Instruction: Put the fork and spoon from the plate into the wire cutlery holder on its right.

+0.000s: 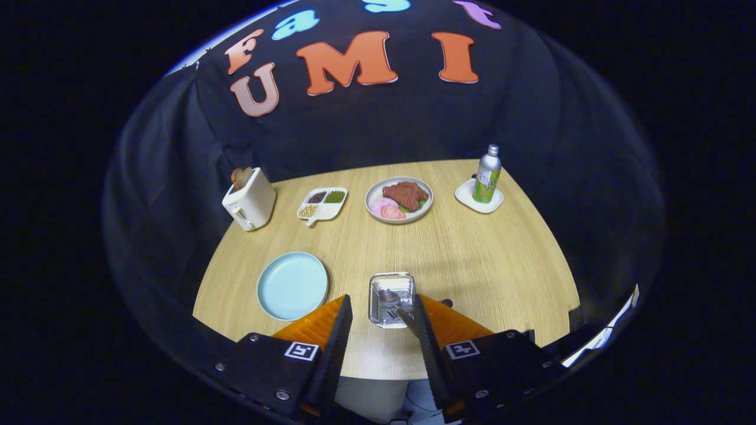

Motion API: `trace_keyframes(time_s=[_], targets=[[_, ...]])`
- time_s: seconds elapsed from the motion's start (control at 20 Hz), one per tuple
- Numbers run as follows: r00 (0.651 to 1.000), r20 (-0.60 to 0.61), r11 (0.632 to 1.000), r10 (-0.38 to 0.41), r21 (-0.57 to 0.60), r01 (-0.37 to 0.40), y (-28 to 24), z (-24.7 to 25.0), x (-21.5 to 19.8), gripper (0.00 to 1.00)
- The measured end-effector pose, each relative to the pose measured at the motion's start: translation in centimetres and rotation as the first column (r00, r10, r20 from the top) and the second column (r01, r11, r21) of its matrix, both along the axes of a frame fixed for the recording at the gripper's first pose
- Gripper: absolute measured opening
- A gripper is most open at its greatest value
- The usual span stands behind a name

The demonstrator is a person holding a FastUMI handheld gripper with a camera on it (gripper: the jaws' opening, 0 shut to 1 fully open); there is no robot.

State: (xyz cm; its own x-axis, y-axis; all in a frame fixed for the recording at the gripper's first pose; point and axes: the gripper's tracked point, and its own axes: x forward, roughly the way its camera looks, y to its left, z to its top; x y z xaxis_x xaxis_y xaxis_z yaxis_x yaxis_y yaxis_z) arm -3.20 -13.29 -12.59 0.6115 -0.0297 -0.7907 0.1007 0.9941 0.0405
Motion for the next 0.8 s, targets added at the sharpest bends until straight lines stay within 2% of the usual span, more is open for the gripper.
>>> trace_keyframes(time_s=[0.15, 0.35, 0.55, 0.8], targets=[[0.983, 0.181, 0.999, 0.037, -0.006, -0.036, 0.8, 3.3, 1.9, 0.64], [0.915, 0.395, 0.997, 0.076, -0.038, -0.066, 2.0, 7.0, 3.9, 0.68], [0.828, 0.546, 0.991, 0.129, -0.110, -0.082, 3.5, 9.9, 4.8, 0.73], [0.697, 0.695, 0.981, 0.177, -0.182, -0.068, 6.1, 13.4, 4.3, 0.78]])
